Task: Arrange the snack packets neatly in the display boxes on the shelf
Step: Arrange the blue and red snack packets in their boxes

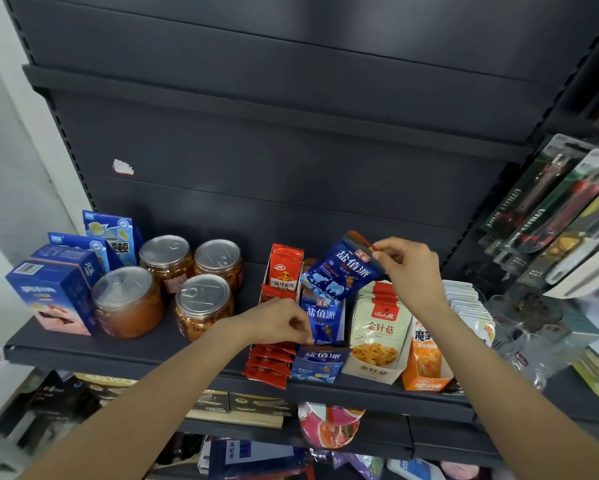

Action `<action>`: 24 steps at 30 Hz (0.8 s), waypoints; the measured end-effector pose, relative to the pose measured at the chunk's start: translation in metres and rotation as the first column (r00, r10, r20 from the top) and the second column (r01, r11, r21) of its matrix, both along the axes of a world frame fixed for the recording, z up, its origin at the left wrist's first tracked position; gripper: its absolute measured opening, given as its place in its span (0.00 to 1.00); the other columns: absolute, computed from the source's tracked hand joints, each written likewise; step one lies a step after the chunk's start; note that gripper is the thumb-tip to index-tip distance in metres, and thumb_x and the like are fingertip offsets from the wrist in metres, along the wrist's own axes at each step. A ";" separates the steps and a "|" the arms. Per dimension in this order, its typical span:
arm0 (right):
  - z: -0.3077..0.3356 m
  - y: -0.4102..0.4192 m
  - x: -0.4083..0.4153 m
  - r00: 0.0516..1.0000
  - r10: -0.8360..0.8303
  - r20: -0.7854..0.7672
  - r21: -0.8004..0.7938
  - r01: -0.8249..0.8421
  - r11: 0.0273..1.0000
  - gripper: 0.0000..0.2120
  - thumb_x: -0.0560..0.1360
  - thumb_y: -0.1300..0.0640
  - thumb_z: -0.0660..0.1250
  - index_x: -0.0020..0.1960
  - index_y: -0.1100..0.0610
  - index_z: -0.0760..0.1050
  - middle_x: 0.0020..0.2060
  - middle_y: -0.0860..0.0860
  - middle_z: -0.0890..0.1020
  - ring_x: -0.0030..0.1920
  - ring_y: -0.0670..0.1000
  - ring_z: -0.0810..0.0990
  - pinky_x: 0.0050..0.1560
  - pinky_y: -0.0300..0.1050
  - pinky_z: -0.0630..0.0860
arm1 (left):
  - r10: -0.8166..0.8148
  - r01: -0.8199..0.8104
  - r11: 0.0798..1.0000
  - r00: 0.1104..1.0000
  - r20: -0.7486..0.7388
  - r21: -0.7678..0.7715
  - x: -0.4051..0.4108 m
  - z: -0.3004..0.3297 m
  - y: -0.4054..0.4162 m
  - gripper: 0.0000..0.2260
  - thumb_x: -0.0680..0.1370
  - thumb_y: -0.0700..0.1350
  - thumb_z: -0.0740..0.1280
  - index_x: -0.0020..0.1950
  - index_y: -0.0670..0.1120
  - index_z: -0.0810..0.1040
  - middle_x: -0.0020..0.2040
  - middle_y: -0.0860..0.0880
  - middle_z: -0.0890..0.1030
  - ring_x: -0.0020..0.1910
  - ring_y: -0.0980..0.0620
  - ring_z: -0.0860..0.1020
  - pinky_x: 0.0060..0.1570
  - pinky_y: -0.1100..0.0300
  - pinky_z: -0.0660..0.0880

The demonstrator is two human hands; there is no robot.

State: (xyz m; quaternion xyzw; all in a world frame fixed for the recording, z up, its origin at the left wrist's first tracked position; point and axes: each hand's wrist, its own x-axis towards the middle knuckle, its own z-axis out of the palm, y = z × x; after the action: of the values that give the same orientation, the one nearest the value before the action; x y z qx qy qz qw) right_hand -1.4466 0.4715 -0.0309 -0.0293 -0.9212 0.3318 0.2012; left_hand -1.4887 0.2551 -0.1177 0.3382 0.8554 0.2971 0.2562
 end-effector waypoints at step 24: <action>0.005 0.005 0.000 0.987 -0.017 -0.160 -0.302 -0.032 0.953 0.04 0.76 0.58 0.66 0.50 0.55 0.78 0.43 0.48 0.82 0.49 0.47 0.81 0.46 0.50 0.81 | 0.337 -0.770 0.417 0.624 0.705 0.483 -0.006 0.033 0.001 0.12 0.82 0.51 0.56 0.63 0.50 0.71 0.45 0.45 0.83 0.37 0.56 0.78 0.38 0.64 0.72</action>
State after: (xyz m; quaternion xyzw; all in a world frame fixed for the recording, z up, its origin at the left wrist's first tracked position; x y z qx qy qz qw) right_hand -1.4467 0.4762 -0.0263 -0.0295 -0.8401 0.4714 0.2668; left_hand -1.4951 0.2557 -0.0846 0.0035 0.6114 0.7693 0.1853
